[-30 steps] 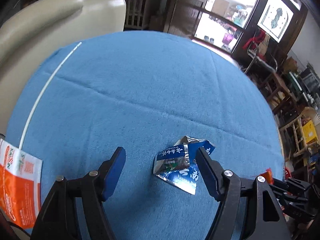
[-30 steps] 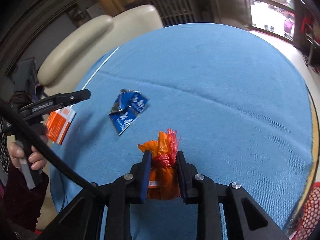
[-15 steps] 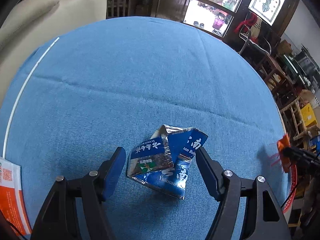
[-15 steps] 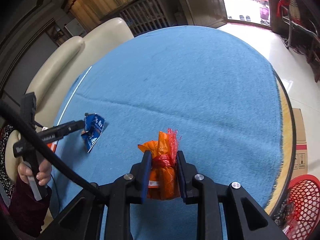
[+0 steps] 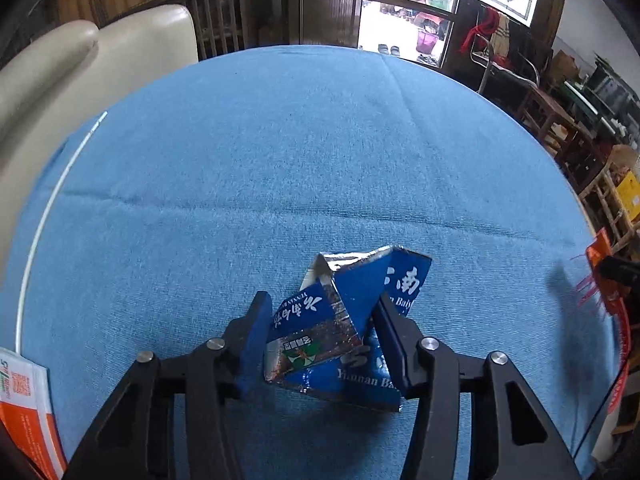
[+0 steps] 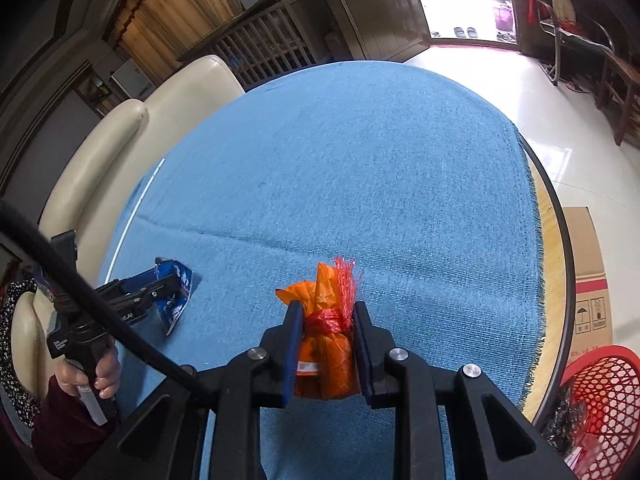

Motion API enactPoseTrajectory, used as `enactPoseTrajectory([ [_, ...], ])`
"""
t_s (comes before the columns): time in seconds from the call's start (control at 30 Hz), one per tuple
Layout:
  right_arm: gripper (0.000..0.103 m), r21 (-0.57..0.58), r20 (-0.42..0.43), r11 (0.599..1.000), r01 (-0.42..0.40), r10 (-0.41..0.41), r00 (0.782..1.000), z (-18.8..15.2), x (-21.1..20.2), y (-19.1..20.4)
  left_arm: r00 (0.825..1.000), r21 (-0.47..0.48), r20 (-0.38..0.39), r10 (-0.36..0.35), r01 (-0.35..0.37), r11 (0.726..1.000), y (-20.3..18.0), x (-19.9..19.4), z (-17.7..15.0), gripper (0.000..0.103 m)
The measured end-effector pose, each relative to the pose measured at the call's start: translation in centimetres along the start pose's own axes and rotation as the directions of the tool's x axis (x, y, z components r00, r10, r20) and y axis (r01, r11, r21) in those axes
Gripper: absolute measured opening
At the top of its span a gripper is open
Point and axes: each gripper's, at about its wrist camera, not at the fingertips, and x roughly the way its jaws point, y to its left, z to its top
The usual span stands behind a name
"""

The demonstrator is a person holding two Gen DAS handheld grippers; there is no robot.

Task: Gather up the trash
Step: 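Close the left gripper on the crumpled blue packet while the right holds the orange bag, then carry the blue packet and orange mesh bag to the red basket with both grippers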

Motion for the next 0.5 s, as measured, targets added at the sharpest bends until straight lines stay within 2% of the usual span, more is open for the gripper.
enactPoseTrajectory([
  [0.17,0.026,0.056,0.008,0.998,-0.012,0.012,1.000,-0.1,-0.2,-1.0,0.999,0.021,0.025,0.039,-0.040,0.999,-0.9,-0.6,0.1,0.048],
  [0.23,0.026,0.043,0.024,0.999,-0.011,0.010,1.000,-0.3,-0.4,-0.8,0.997,0.027,0.042,0.063,-0.064,0.998,-1.1,-1.3,0.2,0.047],
  [0.5,0.026,0.031,0.050,0.999,-0.028,0.026,0.998,-0.4,-1.5,0.0,0.991,-0.025,0.126,0.047,-0.044,0.999,-0.5,-7.1,0.2,0.047],
])
